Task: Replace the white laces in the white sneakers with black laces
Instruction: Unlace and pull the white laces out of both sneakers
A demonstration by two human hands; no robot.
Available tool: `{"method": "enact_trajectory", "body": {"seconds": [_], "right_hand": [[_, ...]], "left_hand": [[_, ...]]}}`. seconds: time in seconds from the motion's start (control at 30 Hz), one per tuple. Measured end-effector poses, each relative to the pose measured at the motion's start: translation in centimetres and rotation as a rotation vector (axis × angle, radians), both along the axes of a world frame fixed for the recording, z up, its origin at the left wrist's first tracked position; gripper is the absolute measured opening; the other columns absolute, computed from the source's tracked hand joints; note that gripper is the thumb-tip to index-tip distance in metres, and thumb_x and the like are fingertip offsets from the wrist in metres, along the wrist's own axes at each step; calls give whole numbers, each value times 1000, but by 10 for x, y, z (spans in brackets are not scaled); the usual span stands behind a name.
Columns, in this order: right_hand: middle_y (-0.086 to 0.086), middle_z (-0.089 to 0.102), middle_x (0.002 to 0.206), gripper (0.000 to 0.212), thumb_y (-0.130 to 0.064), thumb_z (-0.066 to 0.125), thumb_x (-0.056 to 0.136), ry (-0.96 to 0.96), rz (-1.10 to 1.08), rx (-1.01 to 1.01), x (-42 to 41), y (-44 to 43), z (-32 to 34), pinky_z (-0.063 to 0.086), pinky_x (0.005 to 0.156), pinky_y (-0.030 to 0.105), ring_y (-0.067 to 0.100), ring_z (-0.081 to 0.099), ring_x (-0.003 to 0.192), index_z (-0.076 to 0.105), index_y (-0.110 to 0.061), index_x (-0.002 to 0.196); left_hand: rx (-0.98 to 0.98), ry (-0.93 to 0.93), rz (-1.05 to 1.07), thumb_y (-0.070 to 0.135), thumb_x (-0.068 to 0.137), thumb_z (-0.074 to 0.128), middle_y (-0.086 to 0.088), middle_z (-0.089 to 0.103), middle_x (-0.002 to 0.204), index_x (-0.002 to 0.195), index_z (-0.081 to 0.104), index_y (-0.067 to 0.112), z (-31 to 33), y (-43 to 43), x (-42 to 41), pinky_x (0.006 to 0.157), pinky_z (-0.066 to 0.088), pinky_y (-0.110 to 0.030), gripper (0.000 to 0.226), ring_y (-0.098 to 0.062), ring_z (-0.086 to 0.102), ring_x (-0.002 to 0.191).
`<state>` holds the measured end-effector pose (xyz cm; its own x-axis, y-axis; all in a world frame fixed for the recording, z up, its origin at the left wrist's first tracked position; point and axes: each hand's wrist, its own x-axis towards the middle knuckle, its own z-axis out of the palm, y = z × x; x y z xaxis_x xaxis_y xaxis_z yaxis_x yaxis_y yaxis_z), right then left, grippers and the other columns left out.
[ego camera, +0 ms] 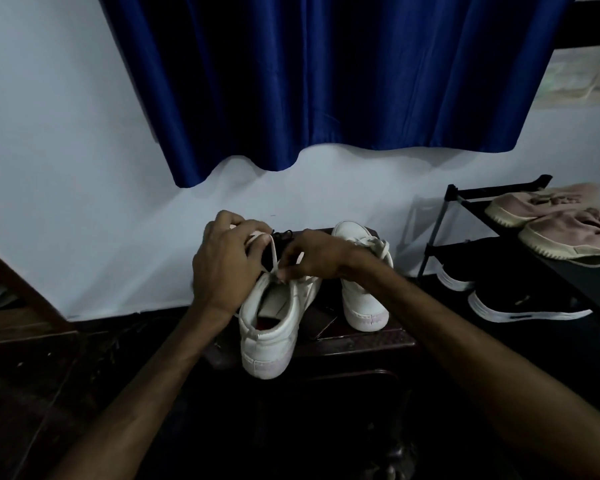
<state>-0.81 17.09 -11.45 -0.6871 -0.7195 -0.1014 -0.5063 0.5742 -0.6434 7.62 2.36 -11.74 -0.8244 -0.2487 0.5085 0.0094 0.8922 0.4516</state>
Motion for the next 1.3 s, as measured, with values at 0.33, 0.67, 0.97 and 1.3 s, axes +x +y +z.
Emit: {"method": "enact_trajectory", "body": {"seconds": [0.33,0.67,0.97,1.3], "right_hand": [[6,66,73,20,-18,65,91,-207,-342,-466,-6,-31,37,46,49,21,11,55,56,70,-3,77],[-19,58,49,20,-36,72,86,-64,-79,122,2,0,8,39,54,16,-3,53,50,73,-20,73],[5,71,74,15,-18,74,77,12,-296,-76,-15,-28,19,54,64,28,15,65,70,76,-4,83],[9,70,72,53,-60,74,73,138,-180,256,-12,-6,2,51,63,32,17,64,68,73,-6,77]], "left_hand": [[-315,-218,-38,46,80,58,-2,74,92,94,67,20,-49,41,50,76,48,-39,31,-25,69,81],[-320,-37,-11,39,85,58,2,69,71,82,69,21,-65,39,45,68,42,-37,21,-21,65,67],[-296,0,11,37,80,62,2,69,68,83,70,22,-65,42,44,66,37,-34,17,-18,64,61],[-294,1,13,36,81,60,3,67,65,84,69,21,-68,42,43,65,35,-34,17,-19,63,61]]}}
